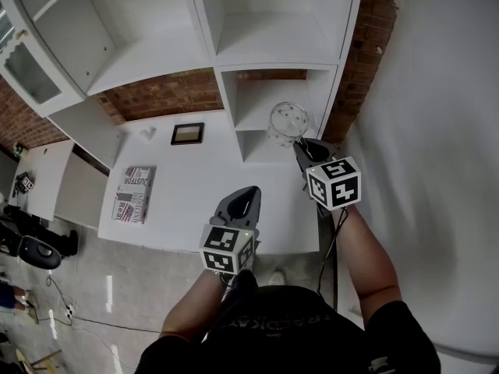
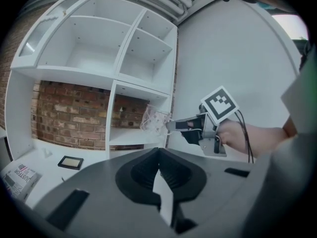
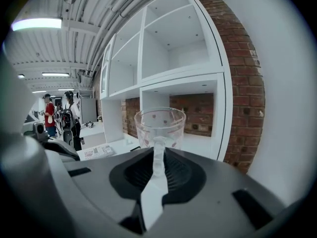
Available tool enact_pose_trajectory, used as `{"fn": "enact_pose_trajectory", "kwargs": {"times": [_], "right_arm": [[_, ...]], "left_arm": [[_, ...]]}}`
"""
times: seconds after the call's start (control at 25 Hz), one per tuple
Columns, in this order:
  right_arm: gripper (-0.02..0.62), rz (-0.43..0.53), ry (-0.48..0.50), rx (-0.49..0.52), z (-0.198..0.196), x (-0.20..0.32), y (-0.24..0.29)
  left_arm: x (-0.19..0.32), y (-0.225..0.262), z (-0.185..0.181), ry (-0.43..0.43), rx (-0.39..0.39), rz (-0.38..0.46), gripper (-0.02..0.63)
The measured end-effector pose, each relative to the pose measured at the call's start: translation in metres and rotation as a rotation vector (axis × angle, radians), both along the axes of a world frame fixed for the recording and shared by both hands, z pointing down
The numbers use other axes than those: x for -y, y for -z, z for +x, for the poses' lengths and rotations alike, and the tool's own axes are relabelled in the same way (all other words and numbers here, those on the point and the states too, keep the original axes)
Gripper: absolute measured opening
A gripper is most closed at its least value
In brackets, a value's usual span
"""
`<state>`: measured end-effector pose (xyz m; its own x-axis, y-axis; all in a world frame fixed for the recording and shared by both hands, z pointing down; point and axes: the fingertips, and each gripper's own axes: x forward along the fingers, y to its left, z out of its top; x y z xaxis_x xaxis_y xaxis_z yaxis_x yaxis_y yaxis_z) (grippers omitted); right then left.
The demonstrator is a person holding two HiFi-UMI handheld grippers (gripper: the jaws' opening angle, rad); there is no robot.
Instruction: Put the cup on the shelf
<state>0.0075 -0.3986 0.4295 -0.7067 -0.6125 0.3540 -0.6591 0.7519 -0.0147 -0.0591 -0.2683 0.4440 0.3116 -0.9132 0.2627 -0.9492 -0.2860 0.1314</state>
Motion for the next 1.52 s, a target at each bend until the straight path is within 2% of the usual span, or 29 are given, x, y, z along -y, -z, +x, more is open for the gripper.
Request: {"fn": "enact_pose_trajectory", "kwargs": {"times": [0.36,0.76,1.52], "right_arm": [[0.043,-0.036,-0.049,-0.019,-0.034,0.058,-0.013],[0.043,-0.086,-0.089,-0.054,-0.057,0.108,-0.042],[0.043,-0.127,-0.129,-0.116,-0.073,0.145,-0.059]], "left_arm": [[0.053,-0.002,-0.027,-0.06,0.007,-0.016,0.005],[0.096,-0.008,-0.048,-0.089,0.007,-0.03,0.005],[0.12,-0.012,-0.063,-0.106,-0.022,-0.035,0.005]]}}
